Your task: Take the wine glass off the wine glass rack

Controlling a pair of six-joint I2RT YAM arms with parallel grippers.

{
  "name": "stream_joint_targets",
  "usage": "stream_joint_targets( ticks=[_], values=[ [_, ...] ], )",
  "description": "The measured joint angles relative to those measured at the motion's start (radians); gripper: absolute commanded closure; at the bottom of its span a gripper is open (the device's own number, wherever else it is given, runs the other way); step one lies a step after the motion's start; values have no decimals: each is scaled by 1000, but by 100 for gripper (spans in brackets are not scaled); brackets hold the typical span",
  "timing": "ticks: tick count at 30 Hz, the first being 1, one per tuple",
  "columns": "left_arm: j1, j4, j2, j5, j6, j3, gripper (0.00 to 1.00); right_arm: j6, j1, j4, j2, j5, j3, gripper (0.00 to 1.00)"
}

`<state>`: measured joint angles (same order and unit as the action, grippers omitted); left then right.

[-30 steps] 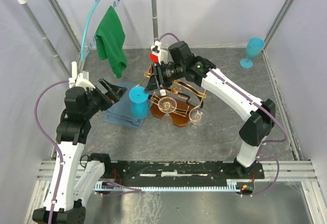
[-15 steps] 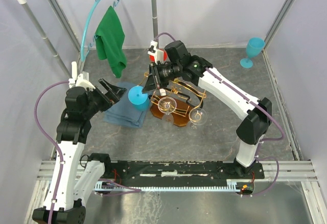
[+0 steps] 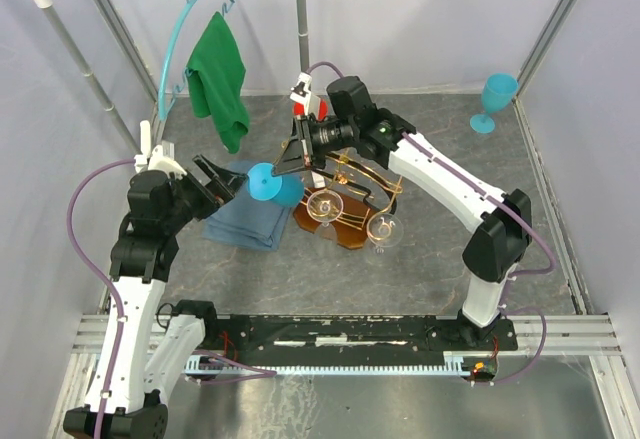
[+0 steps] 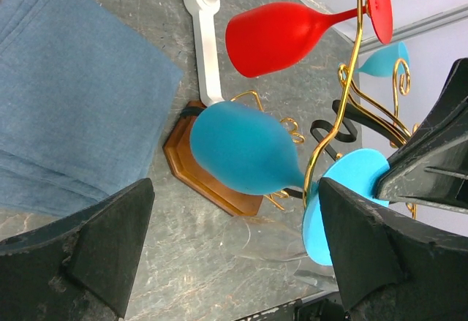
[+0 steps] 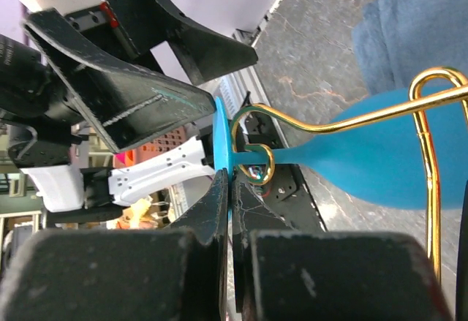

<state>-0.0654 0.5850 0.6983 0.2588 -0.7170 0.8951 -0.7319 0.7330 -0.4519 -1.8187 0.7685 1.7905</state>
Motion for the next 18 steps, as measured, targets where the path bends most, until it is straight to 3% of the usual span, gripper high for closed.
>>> stream_joint_targets(
  ticks=[18],
  values=[
    [0,-2,-9,-13,0,6,1,-278,-8,294,-98,97,-5,99]
  ],
)
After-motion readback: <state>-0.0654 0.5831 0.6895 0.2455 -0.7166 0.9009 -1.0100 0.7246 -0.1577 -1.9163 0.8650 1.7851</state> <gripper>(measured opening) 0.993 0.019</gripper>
